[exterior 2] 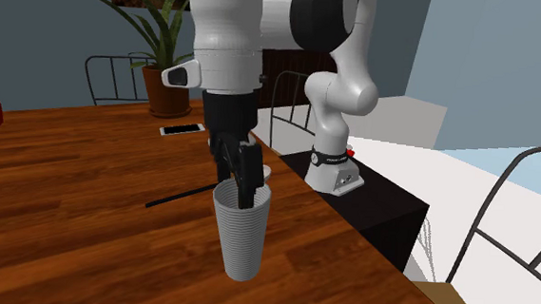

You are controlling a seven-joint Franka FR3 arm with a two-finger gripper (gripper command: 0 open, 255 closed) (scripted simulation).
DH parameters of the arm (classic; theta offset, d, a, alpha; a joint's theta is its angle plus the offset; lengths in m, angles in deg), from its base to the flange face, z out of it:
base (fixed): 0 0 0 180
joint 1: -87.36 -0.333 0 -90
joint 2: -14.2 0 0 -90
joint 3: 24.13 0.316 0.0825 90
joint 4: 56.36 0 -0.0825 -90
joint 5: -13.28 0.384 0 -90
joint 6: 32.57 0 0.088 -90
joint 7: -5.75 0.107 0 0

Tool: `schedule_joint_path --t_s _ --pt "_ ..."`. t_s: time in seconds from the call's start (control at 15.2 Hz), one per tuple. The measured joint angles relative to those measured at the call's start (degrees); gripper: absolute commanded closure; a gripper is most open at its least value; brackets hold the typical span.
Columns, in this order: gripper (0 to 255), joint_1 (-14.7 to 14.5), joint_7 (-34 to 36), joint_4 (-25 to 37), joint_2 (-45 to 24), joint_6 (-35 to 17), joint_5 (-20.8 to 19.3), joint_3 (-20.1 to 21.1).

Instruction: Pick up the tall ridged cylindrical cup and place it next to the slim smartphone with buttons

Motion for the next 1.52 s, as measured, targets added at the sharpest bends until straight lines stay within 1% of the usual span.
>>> schedule_joint_path --t_s 0.33,0.4,1.06,1.52 --pt "0 0.0 0.0 -0.1 -0.2 -0.3 -0.1 0.0" --pt "255 0.0 0.0 -0.1 -0.2 -0.3 -0.1 0.0" --pt "255 0.0 0.0 -0.1 -0.2 -0.3 -0.1 0.0" --pt "255 0.1 -0.2 2.7 1.6 4.2 0.4 -0.3"
